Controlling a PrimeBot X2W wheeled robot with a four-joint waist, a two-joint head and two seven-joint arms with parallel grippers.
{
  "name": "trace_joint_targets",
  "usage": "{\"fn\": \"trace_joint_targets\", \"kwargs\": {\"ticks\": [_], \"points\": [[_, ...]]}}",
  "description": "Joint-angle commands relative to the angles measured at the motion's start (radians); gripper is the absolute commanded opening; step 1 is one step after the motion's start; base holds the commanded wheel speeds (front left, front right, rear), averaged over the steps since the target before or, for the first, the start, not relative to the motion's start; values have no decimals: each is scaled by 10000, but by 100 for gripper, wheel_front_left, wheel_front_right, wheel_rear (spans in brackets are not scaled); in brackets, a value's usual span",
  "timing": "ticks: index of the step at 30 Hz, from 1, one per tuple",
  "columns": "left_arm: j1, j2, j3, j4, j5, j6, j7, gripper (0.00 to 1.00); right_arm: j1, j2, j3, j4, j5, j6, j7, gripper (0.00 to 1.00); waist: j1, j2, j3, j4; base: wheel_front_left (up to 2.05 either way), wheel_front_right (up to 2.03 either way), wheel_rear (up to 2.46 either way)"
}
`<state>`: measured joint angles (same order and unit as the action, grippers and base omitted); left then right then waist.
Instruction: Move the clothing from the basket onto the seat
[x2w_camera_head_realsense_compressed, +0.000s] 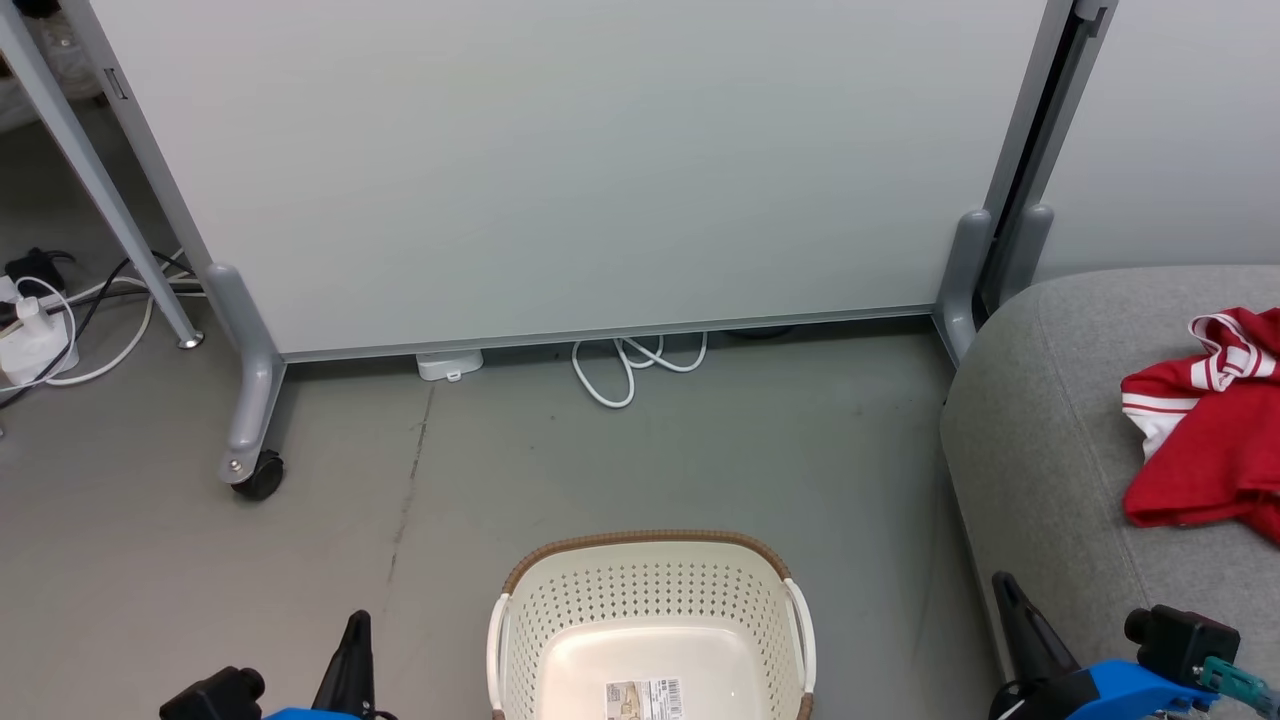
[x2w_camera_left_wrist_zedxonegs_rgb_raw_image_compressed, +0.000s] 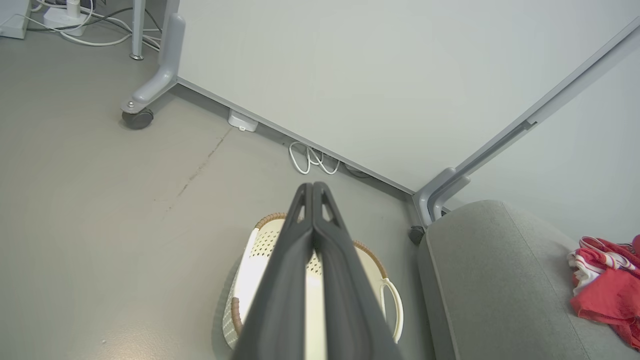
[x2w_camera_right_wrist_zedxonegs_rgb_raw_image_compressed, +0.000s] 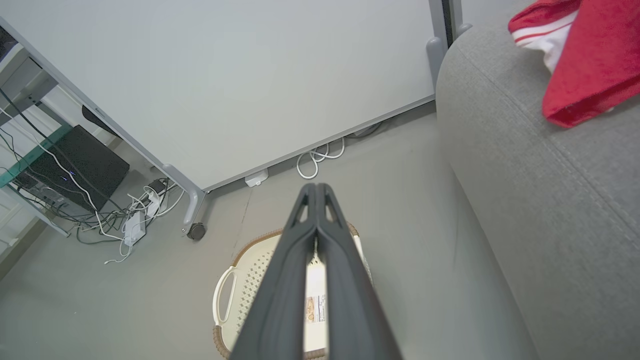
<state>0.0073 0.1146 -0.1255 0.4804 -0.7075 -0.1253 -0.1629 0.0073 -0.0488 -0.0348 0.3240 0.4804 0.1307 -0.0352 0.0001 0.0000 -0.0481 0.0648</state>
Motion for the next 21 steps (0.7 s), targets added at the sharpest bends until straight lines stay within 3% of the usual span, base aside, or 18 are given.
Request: {"fn": "trace_joint_targets", "kwargs": {"ticks": [1,21], "points": [[-373,7,156,-246,-325,-17,83,0,-324,-17,-50,-201,426,0,72,0,0,0,7,-9,0,0,0],[-623,-169,786,-845,-2738,-32,828,0,-592,-19,-258,-385,3439,1,462,0,-1,0,104,-132,0,0,0]]}}
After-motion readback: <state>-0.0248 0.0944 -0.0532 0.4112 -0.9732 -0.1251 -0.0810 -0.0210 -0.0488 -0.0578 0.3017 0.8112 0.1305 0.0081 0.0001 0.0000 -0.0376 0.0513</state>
